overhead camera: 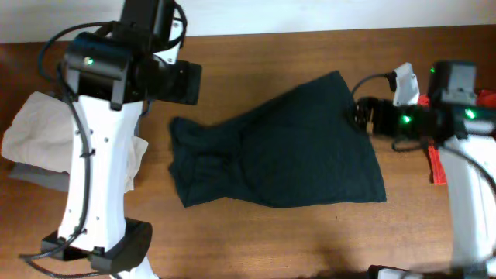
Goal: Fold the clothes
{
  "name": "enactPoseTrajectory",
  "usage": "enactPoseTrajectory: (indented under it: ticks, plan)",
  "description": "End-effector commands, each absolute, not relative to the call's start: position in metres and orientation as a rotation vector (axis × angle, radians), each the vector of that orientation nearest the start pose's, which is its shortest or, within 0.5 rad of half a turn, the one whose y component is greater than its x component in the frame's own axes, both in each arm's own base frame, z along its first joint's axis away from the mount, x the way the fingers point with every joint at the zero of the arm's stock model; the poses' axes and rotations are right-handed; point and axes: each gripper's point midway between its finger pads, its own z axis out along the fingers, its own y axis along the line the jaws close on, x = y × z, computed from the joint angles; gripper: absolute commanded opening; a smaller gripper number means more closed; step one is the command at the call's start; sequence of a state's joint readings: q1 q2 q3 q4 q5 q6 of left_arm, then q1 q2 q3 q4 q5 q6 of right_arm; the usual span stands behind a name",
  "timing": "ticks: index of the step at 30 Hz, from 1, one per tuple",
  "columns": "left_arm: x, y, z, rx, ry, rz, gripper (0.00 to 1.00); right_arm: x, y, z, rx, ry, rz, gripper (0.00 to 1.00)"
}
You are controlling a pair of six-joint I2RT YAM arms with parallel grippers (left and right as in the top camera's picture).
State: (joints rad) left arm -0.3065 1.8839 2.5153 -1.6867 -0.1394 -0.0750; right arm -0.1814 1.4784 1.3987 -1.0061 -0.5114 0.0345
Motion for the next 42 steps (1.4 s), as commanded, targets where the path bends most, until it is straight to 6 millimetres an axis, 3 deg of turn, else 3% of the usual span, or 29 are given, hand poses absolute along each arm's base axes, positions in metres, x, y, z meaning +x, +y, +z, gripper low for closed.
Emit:
enactPoseTrajectory:
  ticks: [1, 5, 12, 17, 30, 42]
  plan:
    - [0.365, -0.088, 0.354, 0.202, 2.580, 0.041, 0.94, 0.388, 0.003, 0.171, 0.271, 2.639, 0.565, 0.99]
    - [0.363, -0.088, 0.357, 0.220, 2.572, 0.044, 0.99, 0.429, -0.004, 0.143, 0.307, 2.590, 0.570, 0.99]
    - [0.362, -0.088, 0.345, 0.228, 2.614, 0.057, 0.99, 0.481, -0.013, 0.124, 0.314, 2.459, 0.563, 1.00]
    - [0.361, -0.087, 0.333, 0.236, 2.653, 0.068, 0.99, 0.508, -0.006, 0.118, 0.007, 2.353, 0.541, 0.99]
    - [0.360, -0.087, 0.326, 0.240, 2.677, 0.075, 0.99, 0.552, -0.007, 0.069, -0.090, 2.259, 0.537, 0.99]
    - [0.358, -0.096, 0.325, 0.256, 2.686, 0.006, 0.99, 0.566, -0.006, 0.025, -0.094, 2.246, 0.537, 0.99]
